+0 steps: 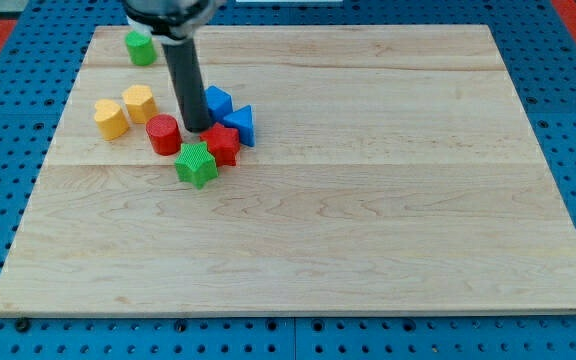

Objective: Push the red circle towards the top center

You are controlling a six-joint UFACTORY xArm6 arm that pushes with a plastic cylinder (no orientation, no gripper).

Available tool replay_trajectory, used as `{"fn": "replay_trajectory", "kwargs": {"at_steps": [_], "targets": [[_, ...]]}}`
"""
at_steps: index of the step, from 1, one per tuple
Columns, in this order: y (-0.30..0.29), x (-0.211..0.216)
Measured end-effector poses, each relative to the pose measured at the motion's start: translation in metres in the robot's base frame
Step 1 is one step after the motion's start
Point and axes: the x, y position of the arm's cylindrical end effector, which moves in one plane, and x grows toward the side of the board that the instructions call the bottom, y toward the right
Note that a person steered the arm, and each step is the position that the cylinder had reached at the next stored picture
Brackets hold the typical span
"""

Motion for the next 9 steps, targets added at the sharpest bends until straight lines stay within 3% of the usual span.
{"fn": "replay_trajectory", "kwargs": {"at_steps": [1, 2, 3, 5, 9], "targets": [[-0.001, 0.042], [-0.04, 0.041], [-0.043, 0.031], [-0.038, -0.053], [-0.096, -0.075]]}}
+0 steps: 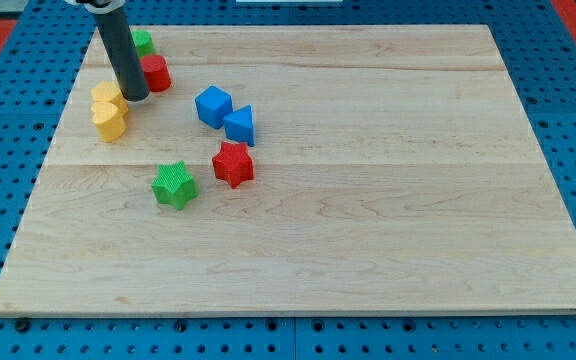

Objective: Push the red circle towards the top center

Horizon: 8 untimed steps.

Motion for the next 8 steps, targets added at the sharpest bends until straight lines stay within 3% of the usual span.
{"fn": "replay_trajectory", "kwargs": {"at_steps": [1, 3, 4, 5, 8], "targets": [[0.02, -0.023], [-0.023, -0.04], [0.029, -0.058], [0.094, -0.049], [0.124, -0.038]]}}
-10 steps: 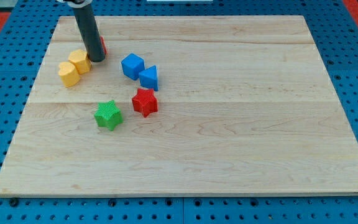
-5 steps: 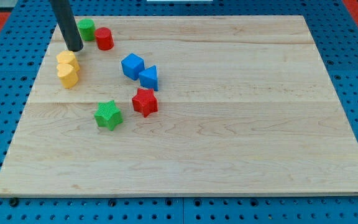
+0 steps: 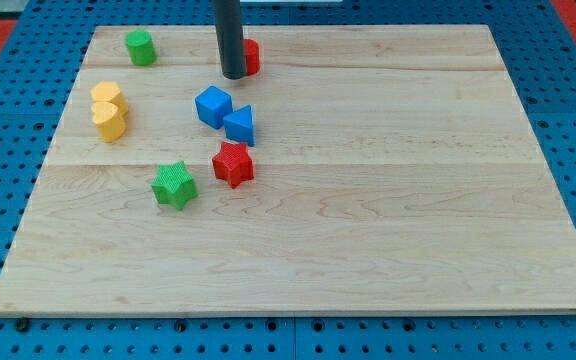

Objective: Push the red circle towards the top center

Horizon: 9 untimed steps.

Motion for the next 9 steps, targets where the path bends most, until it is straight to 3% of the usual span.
{"fn": "replay_trajectory", "kwargs": {"at_steps": [2, 4, 6, 8, 9], "targets": [[-0.018, -0.003], [0.028, -0.03], [0.038, -0.031], [0.039, -0.012], [-0.009, 0.013]]}}
